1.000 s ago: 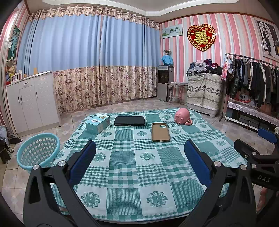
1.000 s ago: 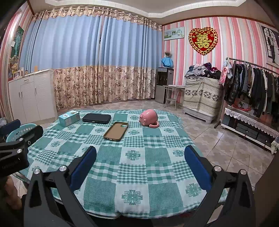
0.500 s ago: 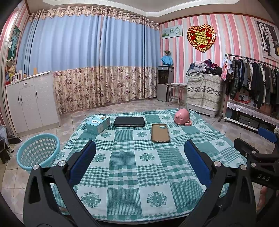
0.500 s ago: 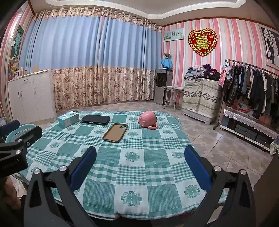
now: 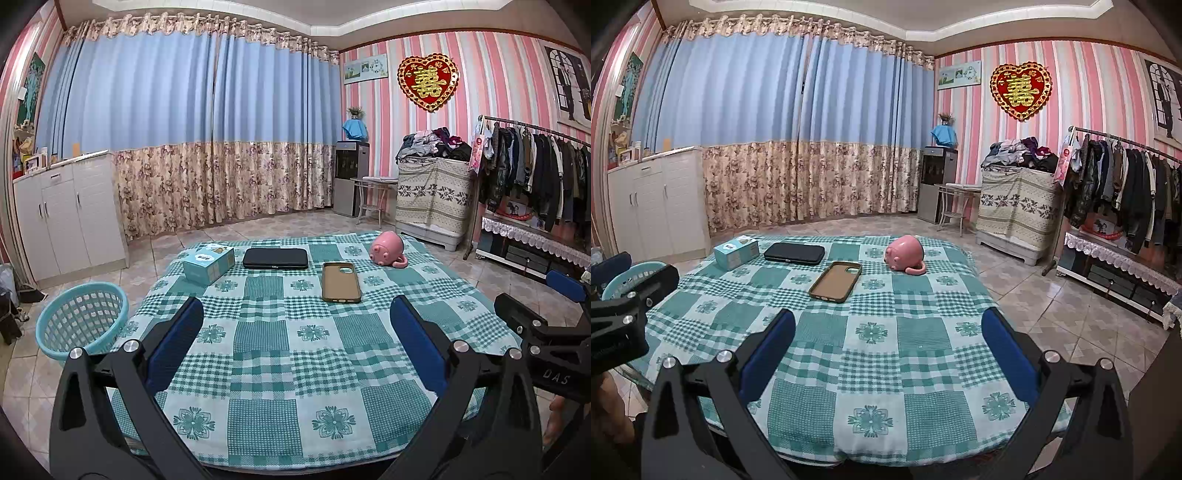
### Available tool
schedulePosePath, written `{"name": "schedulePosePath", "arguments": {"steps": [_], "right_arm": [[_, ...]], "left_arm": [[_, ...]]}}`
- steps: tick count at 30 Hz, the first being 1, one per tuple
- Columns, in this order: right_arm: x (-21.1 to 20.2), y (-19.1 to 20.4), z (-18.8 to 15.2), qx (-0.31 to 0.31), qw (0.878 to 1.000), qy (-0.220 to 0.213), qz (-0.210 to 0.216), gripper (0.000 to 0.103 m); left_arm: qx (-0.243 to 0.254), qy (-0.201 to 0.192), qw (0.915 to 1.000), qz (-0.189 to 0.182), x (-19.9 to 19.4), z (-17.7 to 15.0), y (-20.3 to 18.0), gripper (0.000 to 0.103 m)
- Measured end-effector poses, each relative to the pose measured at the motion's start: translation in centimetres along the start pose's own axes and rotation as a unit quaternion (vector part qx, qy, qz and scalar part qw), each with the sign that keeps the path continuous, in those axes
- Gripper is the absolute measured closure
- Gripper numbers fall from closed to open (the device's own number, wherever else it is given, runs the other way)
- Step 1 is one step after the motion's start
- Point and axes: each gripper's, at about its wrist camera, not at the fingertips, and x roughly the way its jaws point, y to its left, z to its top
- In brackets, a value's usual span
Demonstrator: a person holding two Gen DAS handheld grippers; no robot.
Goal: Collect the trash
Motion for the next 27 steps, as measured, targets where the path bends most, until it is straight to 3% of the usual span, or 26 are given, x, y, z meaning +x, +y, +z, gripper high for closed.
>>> {"name": "schedulePosePath", "arguments": {"steps": [27], "right_arm": [[0.05,-0.08,0.08,-0.002,1.000,-0.009,0.001,0.005]], "left_arm": [[-0.003,0.000,1.0000,0.000,0.05,-0.06,0.09,0.005]]}}
